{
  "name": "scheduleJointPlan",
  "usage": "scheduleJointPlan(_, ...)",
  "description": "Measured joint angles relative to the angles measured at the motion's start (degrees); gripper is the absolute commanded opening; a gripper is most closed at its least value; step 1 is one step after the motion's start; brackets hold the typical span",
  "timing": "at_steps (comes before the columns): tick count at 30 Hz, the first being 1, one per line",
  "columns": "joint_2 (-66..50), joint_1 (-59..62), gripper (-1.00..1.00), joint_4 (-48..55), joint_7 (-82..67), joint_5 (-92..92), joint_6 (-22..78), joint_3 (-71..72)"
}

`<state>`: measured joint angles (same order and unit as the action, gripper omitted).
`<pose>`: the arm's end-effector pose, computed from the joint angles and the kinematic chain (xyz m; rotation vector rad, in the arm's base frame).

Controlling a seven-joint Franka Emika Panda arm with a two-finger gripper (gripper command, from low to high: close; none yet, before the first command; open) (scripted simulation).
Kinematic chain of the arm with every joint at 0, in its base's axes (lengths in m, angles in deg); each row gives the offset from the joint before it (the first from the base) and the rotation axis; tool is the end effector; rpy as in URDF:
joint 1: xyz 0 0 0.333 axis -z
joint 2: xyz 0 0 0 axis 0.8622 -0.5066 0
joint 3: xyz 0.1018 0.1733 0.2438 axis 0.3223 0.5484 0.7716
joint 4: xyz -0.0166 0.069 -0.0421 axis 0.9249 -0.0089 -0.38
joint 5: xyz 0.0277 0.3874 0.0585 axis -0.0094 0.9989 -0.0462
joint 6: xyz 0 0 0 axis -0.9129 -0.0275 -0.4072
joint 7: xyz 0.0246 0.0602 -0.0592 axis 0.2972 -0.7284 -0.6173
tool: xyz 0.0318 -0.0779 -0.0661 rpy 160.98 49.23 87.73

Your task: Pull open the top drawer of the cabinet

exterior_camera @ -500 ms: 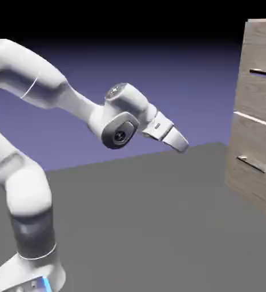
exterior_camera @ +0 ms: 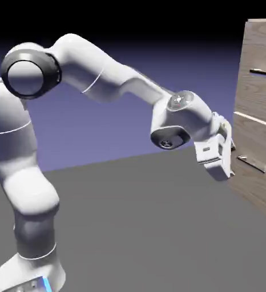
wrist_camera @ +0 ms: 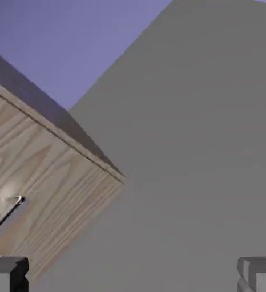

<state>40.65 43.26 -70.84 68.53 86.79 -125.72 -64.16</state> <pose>0.5334 -0.1528 0.4372 -1.5569 1.9280 -0.6677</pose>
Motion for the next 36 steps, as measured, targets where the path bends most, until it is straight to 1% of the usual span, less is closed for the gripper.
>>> scheduleJointPlan(35,-68.05,-34.53,0.00,66.44,22.89,87.21,6.17,-59.34)
scheduleJointPlan(36,-68.70,-34.86,0.00,67.08,23.11,88.05,6.23,-59.90)
